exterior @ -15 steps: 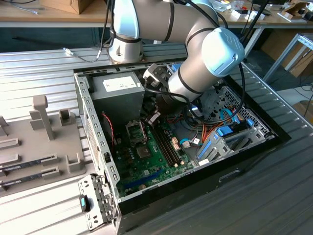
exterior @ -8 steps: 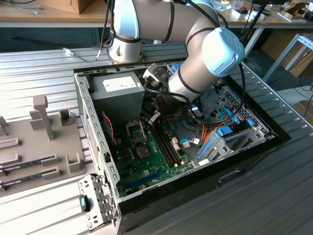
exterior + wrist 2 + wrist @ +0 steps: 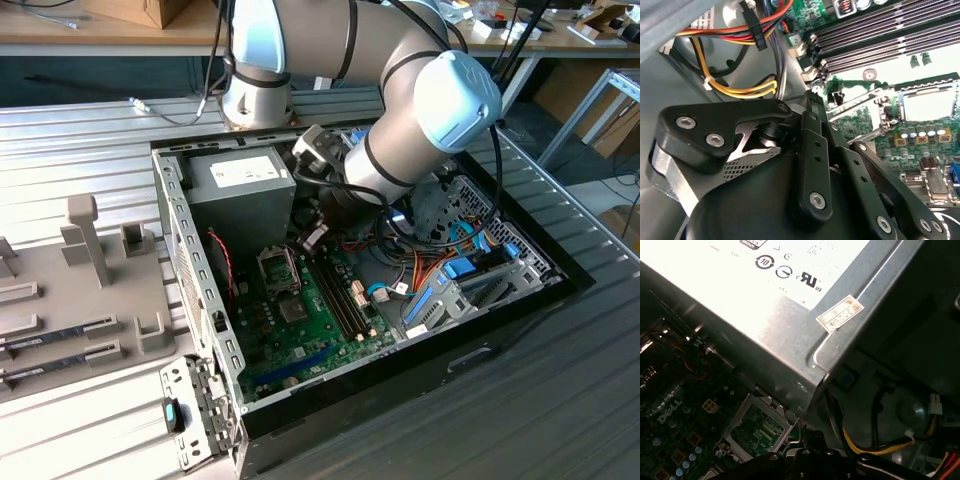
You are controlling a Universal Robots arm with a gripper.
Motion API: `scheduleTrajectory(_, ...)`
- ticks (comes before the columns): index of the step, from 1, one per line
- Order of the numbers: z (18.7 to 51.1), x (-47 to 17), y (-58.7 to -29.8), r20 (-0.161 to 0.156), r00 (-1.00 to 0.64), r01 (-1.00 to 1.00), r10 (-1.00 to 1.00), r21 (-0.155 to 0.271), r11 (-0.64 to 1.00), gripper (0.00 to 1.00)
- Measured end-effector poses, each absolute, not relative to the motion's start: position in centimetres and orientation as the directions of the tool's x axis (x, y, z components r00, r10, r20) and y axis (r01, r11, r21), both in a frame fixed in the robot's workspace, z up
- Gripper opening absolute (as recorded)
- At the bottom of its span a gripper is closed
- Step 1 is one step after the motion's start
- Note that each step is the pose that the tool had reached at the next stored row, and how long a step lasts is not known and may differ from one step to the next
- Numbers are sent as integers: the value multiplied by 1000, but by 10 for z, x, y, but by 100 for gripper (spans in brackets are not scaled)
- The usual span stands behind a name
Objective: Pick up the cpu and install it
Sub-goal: 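Close the cpu cover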
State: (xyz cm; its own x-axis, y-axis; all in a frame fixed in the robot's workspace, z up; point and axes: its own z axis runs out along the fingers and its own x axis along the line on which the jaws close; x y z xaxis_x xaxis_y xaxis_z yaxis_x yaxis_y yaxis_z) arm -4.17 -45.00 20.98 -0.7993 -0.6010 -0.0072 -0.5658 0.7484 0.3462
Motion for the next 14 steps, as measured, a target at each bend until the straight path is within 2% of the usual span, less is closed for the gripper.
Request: scheduleTrajectory(14,202,-42,-444,-10,-799,-566,-601,349,747,11)
